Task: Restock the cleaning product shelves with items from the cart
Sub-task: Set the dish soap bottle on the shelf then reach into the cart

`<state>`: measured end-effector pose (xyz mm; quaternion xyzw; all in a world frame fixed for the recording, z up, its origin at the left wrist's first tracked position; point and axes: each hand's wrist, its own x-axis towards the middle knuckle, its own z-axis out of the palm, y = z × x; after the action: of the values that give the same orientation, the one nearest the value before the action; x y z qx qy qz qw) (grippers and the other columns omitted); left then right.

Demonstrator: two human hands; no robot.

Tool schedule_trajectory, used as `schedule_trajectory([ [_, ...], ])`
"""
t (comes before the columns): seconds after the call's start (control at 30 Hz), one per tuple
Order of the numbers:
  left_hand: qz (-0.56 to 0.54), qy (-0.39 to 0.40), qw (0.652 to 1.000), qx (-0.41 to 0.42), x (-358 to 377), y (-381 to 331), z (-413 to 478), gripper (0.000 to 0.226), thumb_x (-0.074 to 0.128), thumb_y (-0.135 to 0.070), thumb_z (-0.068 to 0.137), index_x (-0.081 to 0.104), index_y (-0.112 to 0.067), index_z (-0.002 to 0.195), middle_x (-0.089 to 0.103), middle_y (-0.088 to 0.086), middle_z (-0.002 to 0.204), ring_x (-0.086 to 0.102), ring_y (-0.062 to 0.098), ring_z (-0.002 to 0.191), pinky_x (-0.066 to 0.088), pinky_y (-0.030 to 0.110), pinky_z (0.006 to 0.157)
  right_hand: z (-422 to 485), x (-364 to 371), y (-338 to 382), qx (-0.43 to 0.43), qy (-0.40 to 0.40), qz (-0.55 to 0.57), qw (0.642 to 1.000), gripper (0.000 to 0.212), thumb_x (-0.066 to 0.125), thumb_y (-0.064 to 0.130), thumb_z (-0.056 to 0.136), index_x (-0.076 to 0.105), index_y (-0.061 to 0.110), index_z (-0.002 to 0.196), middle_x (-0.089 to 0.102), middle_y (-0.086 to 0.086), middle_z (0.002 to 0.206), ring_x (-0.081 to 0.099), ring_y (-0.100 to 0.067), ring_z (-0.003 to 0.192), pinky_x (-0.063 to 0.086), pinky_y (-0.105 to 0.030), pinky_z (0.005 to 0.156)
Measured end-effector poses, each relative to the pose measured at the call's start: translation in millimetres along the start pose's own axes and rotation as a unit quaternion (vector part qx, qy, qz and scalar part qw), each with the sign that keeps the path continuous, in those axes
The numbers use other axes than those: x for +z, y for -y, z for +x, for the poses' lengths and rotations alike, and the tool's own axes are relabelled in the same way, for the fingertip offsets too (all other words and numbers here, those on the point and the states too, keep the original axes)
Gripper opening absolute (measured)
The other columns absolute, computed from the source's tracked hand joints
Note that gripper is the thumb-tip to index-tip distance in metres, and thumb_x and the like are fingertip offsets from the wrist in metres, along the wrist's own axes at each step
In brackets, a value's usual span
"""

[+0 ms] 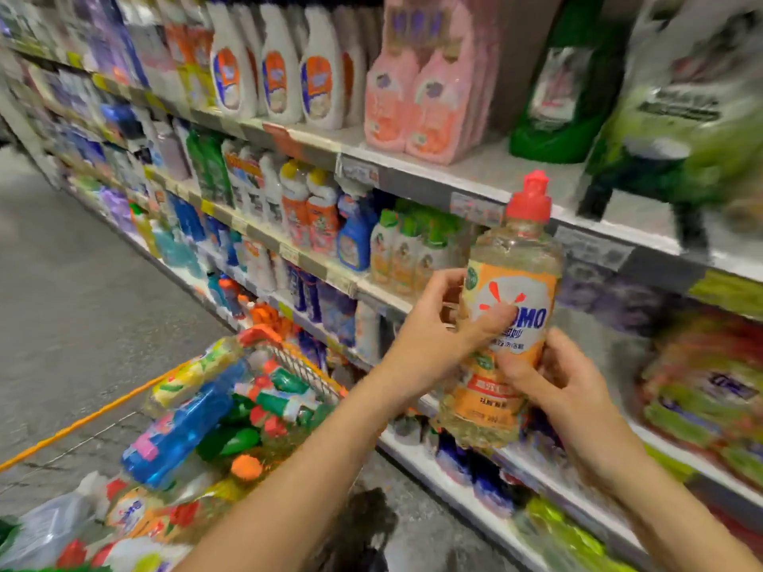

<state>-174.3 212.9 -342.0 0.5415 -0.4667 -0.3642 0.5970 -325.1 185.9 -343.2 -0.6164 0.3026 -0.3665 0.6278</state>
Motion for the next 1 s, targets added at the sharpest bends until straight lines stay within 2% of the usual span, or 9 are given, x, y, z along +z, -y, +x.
schedule_trajectory([
  [0.1,0.000,0.063,0.998,0.032,41,-9,15,0.054,0.070,-0.050,0.061,0.053,-0.025,0.106,0.067,-0.011,0.092,0.063,0.002,0.085,0.053,0.023,0.078,-14,-37,14,-0.049,-0.072,-0.040,0.995,0.034,0.066,0.028,0.073,0.060,0.021,0.107,0.074,0.013,0.091,0.068,0.000,0.082,0.052,-0.013,0.066],
  [0.2,0.003,0.123,0.990,0.063,74,-23,29,0.053,0.066,-0.049,0.069,0.053,-0.021,0.112,0.067,-0.008,0.098,0.063,0.002,0.087,0.052,0.022,0.078,-25,-67,29,-0.100,-0.125,-0.070,0.985,0.056,0.074,0.056,0.069,0.057,0.026,0.113,0.072,0.012,0.102,0.068,-0.003,0.092,0.054,-0.015,0.072],
  [0.4,0.014,0.165,0.974,0.157,128,-45,68,0.043,0.052,-0.046,0.088,0.056,-0.018,0.120,0.061,0.013,0.117,0.061,0.025,0.106,0.048,0.055,0.093,-29,-124,56,-0.167,-0.231,-0.071,0.956,0.076,0.080,0.069,0.050,0.058,0.027,0.110,0.073,0.011,0.105,0.068,-0.003,0.094,0.054,-0.015,0.073],
  [0.47,0.030,0.169,0.967,0.189,144,-46,85,0.040,0.045,-0.044,0.093,0.055,-0.019,0.123,0.058,0.009,0.121,0.058,0.024,0.112,0.048,0.049,0.096,-23,-143,69,-0.186,-0.257,-0.081,0.945,0.079,0.080,0.069,0.052,0.056,0.027,0.114,0.072,0.013,0.107,0.067,-0.002,0.096,0.053,-0.014,0.075],
  [0.6,0.074,0.183,0.951,0.238,170,-51,123,0.036,0.055,-0.029,0.093,0.042,-0.035,0.126,0.045,-0.008,0.128,0.049,0.004,0.118,0.045,0.018,0.095,-3,-178,91,-0.214,-0.284,-0.116,0.927,0.063,0.075,0.052,0.070,0.050,0.029,0.123,0.068,0.016,0.115,0.065,-0.003,0.105,0.053,-0.015,0.080],
  [0.73,0.170,0.201,0.931,0.253,194,-50,163,0.068,0.065,-0.033,0.090,0.025,-0.024,0.145,0.031,-0.015,0.135,0.033,-0.014,0.123,0.034,0.012,0.105,28,-209,99,-0.231,-0.299,-0.128,0.917,0.050,0.061,0.016,0.077,0.044,0.031,0.122,0.066,0.030,0.107,0.062,0.005,0.105,0.050,-0.009,0.077],
  [0.83,0.214,0.232,0.918,0.240,206,-44,185,0.081,0.066,-0.038,0.088,0.016,-0.022,0.150,0.030,-0.008,0.146,0.029,-0.004,0.132,0.030,0.019,0.109,50,-225,99,-0.224,-0.304,-0.138,0.916,0.050,0.061,0.013,0.078,0.043,0.028,0.123,0.066,0.031,0.106,0.061,0.006,0.105,0.049,-0.009,0.078],
  [0.93,0.251,0.262,0.900,0.241,209,-36,196,0.085,0.064,-0.038,0.089,0.010,-0.021,0.153,0.024,-0.006,0.155,0.020,-0.010,0.134,0.022,0.012,0.109,63,-237,92,-0.200,-0.293,-0.131,0.926,0.047,0.062,0.015,0.076,0.047,0.029,0.119,0.067,0.026,0.109,0.062,0.003,0.107,0.052,-0.013,0.080],
  [1.0,0.230,0.281,0.904,0.224,210,-31,200,0.086,0.064,-0.038,0.090,0.009,-0.023,0.153,0.024,-0.009,0.156,0.021,-0.008,0.137,0.025,0.019,0.114,66,-241,87,-0.183,-0.287,-0.127,0.932,0.048,0.062,0.016,0.076,0.048,0.028,0.120,0.068,0.023,0.110,0.063,0.000,0.107,0.053,-0.015,0.081],
])
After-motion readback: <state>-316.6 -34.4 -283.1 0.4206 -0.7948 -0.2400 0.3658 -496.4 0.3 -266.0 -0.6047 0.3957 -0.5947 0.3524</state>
